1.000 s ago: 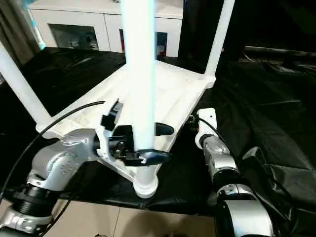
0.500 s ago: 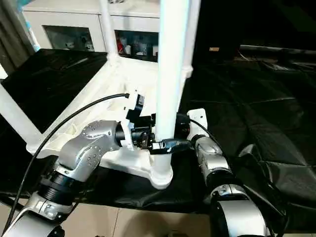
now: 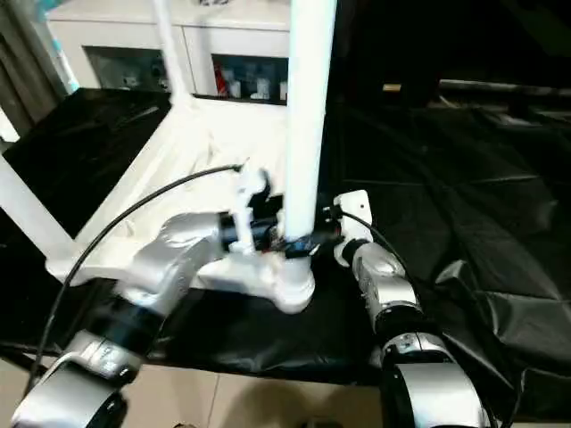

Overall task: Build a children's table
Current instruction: Rotate table base

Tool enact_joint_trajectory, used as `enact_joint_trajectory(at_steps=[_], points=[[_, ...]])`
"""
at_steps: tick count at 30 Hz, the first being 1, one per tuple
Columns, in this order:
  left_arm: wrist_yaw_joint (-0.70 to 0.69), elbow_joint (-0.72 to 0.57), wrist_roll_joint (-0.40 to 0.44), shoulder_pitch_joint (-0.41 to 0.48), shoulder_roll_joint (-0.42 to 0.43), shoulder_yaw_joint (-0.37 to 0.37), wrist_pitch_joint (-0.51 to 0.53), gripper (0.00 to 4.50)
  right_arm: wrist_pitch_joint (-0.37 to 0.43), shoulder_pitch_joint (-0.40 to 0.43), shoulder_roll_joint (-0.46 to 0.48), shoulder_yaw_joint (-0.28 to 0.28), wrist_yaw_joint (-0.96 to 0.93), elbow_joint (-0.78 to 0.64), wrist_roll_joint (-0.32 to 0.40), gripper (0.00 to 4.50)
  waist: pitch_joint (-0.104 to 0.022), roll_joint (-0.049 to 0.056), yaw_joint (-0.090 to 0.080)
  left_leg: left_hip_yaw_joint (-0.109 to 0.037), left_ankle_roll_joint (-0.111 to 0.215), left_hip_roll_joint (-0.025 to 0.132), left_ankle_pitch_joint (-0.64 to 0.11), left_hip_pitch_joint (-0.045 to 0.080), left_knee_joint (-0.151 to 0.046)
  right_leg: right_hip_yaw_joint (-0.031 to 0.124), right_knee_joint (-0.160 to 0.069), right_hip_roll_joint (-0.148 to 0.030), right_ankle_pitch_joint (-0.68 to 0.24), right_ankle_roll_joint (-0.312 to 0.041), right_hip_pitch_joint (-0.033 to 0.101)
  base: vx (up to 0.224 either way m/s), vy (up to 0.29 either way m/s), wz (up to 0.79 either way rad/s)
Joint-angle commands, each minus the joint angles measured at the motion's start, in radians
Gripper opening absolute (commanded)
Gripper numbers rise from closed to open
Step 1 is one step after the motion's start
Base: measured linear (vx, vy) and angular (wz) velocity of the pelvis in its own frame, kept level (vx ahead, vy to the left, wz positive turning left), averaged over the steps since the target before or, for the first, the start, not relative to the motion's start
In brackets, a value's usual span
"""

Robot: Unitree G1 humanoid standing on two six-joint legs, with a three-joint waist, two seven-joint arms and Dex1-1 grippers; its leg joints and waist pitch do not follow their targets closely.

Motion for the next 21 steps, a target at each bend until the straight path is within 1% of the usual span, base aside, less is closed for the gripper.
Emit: enact_joint_trajectory(at_steps=[1,2,3,4,5,6,7,8,9,10,11,12,13,14,15,16,17,18,19,20,21], points=[[-0.044,-0.010,0.006,0.013,0.028,-0.007,0.000,4.44,-0.002,0.055,-0.037,-0.043,0.014,-0.131,0.040,2.78,-0.074,0.019,0.016,-0.046,0.082,0.059,-0.187,0.005,-0.064,0.057,-0.081,-0.086,-0.198,-0.249,0.064,0.000,0.000,0.00],[-0.050,-0.013,0.004,0.015,0.031,-0.007,0.002,4.44,-0.001,0.059,-0.039,-0.046,0.016,-0.140,0.043,2.78,-0.078,-0.001,0.024,-0.043,0.109,0.061,-0.156,0.004,-0.063,0.058,-0.074,-0.081,-0.152,-0.245,0.066,0.000,0.000,0.00],[-0.105,-0.046,-0.025,0.034,0.053,-0.009,0.043,4.44,0.016,0.098,-0.056,-0.064,0.047,-0.220,0.070,2.78,-0.077,0.025,0.031,-0.044,0.115,0.059,-0.146,0.004,-0.062,0.057,-0.071,-0.083,-0.147,-0.247,0.067,0.000,0.000,0.00],[-0.111,-0.050,-0.029,0.036,0.056,-0.009,0.049,4.44,0.018,0.102,-0.058,-0.065,0.052,-0.230,0.073,2.78,-0.077,0.017,0.034,-0.040,0.125,0.061,-0.147,0.005,-0.061,0.057,-0.078,-0.081,-0.154,-0.241,0.064,0.000,0.000,0.00],[-0.145,-0.063,-0.035,0.048,0.079,-0.012,0.056,4.44,0.030,0.131,-0.072,-0.063,0.082,-0.282,0.080,2.78,-0.078,0.039,0.042,-0.042,0.129,0.059,-0.141,0.004,-0.059,0.054,-0.073,-0.080,-0.166,-0.240,0.065,0.000,0.000,0.00],[-0.175,-0.064,-0.036,0.053,0.098,-0.015,0.052,4.44,0.038,0.153,-0.087,-0.059,0.107,-0.322,0.086,2.78,-0.077,0.027,0.043,-0.038,0.131,0.058,-0.148,0.004,-0.058,0.054,-0.079,-0.079,-0.192,-0.230,0.063,0.000,0.000,0.00],[-0.204,-0.062,-0.038,0.059,0.119,-0.016,0.051,4.44,0.047,0.178,-0.101,-0.052,0.134,-0.363,0.092,2.78,-0.075,0.046,0.049,-0.041,0.132,0.055,-0.150,0.004,-0.057,0.051,-0.081,-0.078,-0.210,-0.220,0.062,0.000,0.000,0.00],[-0.234,-0.054,-0.037,0.062,0.144,-0.017,0.050,4.44,0.060,0.204,-0.120,-0.045,0.166,-0.407,0.101,2.78,-0.073,0.038,0.049,-0.038,0.135,0.055,-0.163,0.005,-0.059,0.052,-0.087,-0.075,-0.240,-0.202,0.059,0.000,0.000,0.00],[-0.275,-0.038,-0.026,0.063,0.186,-0.021,0.043,4.44,0.077,0.240,-0.150,-0.030,0.208,-0.465,0.106,2.78,-0.075,0.040,0.051,-0.040,0.133,0.056,-0.163,0.004,-0.059,0.051,-0.085,-0.076,-0.252,-0.197,0.060,0.000,0.000,0.00],[-0.324,-0.014,-0.003,0.063,0.245,-0.028,0.031,4.44,0.107,0.283,-0.189,-0.011,0.261,-0.537,0.110,2.78,-0.074,0.044,0.057,-0.042,0.134,0.054,-0.165,0.005,-0.060,0.052,-0.089,-0.074,-0.303,-0.163,0.057,0.000,0.000,0.00],[-0.340,0.000,0.006,0.062,0.267,-0.026,0.020,4.44,0.114,0.298,-0.205,-0.002,0.273,-0.558,0.103,2.78,-0.072,0.047,0.056,-0.043,0.131,0.056,-0.169,0.004,-0.062,0.051,-0.090,-0.075,-0.318,-0.156,0.056,0.000,0.000,0.00],[-0.344,0.004,0.008,0.061,0.272,-0.026,0.018,4.44,0.115,0.302,-0.209,0.001,0.276,-0.563,0.102,2.78,-0.073,0.037,0.057,-0.045,0.121,0.054,-0.166,0.003,-0.064,0.050,-0.090,-0.075,-0.348,-0.140,0.057,0.000,0.000,0.00],[-0.355,0.015,0.014,0.060,0.287,-0.023,0.010,4.44,0.120,0.313,-0.220,0.007,0.283,-0.578,0.096,2.78,-0.072,0.043,0.056,-0.045,0.113,0.054,-0.169,0.005,-0.063,0.050,-0.092,-0.075,-0.360,-0.138,0.053,0.000,0.000,0.00],[-0.357,0.034,0.036,0.058,0.310,-0.026,-0.011,4.44,0.145,0.330,-0.236,0.012,0.294,-0.607,0.097,2.78,-0.072,0.035,0.059,-0.047,0.107,0.055,-0.171,0.006,-0.065,0.051,-0.094,-0.076,-0.377,-0.132,0.052,0.000,0.000,0.00],[-0.358,0.044,0.053,0.056,0.330,-0.029,-0.021,4.44,0.169,0.353,-0.254,0.020,0.309,-0.645,0.096,2.78,-0.070,0.022,0.057,-0.045,0.103,0.056,-0.174,0.005,-0.067,0.052,-0.097,-0.076,-0.388,-0.127,0.051,0.000,0.000,0.00],[-0.358,0.051,0.068,0.053,0.344,-0.033,-0.025,4.44,0.194,0.374,-0.271,0.028,0.327,-0.683,0.100,2.78,-0.071,0.028,0.063,-0.046,0.101,0.057,-0.174,0.007,-0.067,0.053,-0.095,-0.079,-0.392,-0.126,0.050,0.000,0.000,0.00],[-0.365,0.065,0.079,0.043,0.352,-0.038,-0.027,4.28,0.227,0.403,-0.297,0.044,0.368,-0.736,0.113,2.78,-0.071,0.014,0.065,-0.045,0.103,0.059,-0.164,0.005,-0.067,0.055,-0.093,-0.080,-0.390,-0.119,0.051,0.000,0.000,0.00],[-0.361,0.089,0.101,0.032,0.353,-0.052,-0.048,4.28,0.245,0.427,-0.320,0.056,0.398,-0.771,0.116,2.78,-0.071,0.011,0.069,-0.045,0.102,0.061,-0.157,0.005,-0.069,0.056,-0.093,-0.082,-0.386,-0.115,0.048,0.000,0.000,0.00],[-0.361,0.089,0.101,0.032,0.353,-0.052,-0.048,4.17,0.245,0.427,-0.320,0.056,0.398,-0.771,0.116,2.78,-0.070,0.015,0.071,-0.045,0.104,0.060,-0.160,0.005,-0.069,0.056,-0.096,-0.080,-0.391,-0.110,0.047,0.000,0.000,0.00],[-0.357,0.116,0.123,0.019,0.352,-0.069,-0.068,4.09,0.260,0.448,-0.344,0.068,0.429,-0.801,0.117,2.78,-0.071,0.014,0.074,-0.045,0.095,0.063,-0.162,0.008,-0.070,0.057,-0.095,-0.084,-0.378,-0.117,0.044,0.000,0.000,0.00],[-0.338,0.165,0.170,-0.002,0.345,-0.103,-0.114,4.05,0.289,0.479,-0.383,0.084,0.472,-0.854,0.125,2.78,-0.069,0.013,0.077,-0.047,0.096,0.061,-0.170,0.008,-0.072,0.057,-0.099,-0.079,-0.375,-0.109,0.046,0.000,0.000,0.00]])
